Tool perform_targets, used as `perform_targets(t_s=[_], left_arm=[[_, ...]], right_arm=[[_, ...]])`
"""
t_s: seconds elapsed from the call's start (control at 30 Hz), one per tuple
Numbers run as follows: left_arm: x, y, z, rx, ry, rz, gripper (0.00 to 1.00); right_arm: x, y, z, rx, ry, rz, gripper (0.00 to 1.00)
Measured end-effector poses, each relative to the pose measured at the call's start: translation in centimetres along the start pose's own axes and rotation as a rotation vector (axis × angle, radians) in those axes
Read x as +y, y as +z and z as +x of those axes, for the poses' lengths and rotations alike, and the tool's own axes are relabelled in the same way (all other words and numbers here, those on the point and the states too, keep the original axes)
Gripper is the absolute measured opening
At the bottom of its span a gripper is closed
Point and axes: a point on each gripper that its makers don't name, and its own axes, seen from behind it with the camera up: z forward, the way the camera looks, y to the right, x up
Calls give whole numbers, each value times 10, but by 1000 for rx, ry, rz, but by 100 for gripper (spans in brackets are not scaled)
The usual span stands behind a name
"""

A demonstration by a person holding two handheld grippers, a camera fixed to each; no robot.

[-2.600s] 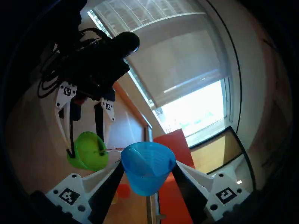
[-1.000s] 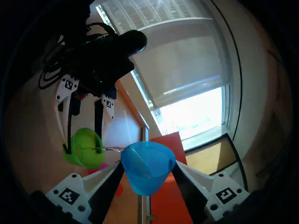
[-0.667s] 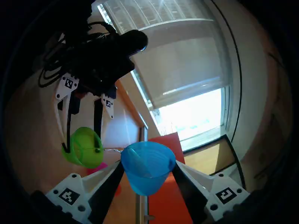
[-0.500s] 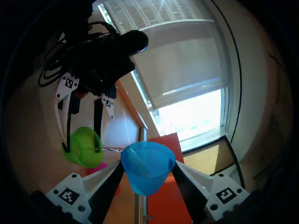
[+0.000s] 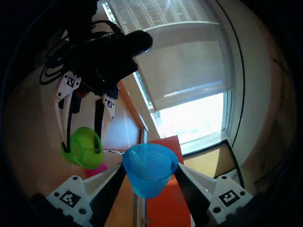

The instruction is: Pour water

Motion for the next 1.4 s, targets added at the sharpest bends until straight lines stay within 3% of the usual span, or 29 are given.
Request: perform_targets(t_s=[1.4], left_arm=[[3, 0, 2, 4, -5, 0, 86]], right_arm=[[-1, -2, 5, 1, -74, -9, 91]])
